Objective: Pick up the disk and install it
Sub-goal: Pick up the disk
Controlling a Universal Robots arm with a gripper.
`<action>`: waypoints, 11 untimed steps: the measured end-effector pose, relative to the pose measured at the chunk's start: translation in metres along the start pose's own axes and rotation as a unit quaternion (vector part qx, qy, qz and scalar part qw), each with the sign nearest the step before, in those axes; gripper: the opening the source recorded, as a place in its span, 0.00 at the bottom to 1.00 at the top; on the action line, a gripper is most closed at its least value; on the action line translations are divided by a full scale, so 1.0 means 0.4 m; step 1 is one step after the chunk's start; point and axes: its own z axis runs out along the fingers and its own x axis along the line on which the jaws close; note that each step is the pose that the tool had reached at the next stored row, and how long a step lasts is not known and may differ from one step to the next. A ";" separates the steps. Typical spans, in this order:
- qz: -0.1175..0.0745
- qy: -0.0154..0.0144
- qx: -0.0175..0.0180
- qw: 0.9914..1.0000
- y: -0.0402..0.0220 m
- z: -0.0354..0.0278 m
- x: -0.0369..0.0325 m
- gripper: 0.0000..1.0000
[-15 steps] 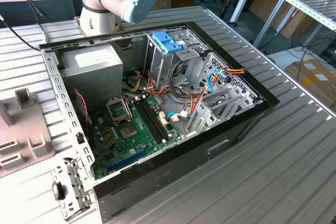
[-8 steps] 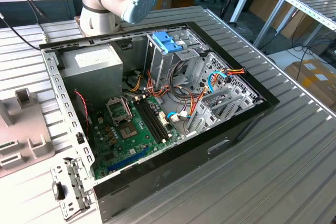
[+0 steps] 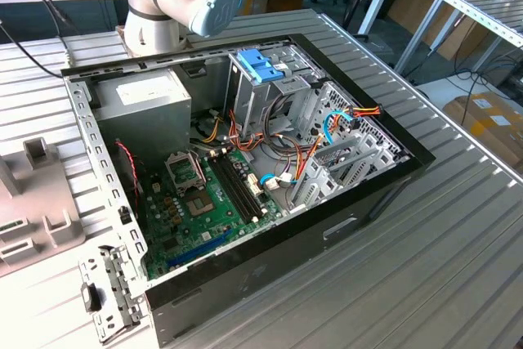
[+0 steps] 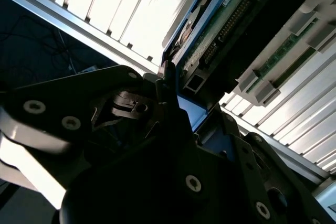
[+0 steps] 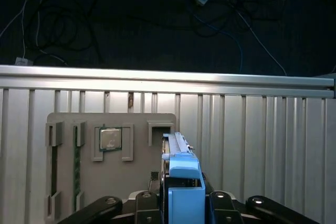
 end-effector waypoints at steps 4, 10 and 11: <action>0.000 0.000 0.000 1.000 0.000 -0.010 -0.001 0.37; 0.000 -0.001 0.000 1.000 0.001 -0.027 -0.002 0.37; 0.000 -0.001 0.000 1.000 0.001 -0.029 -0.003 0.37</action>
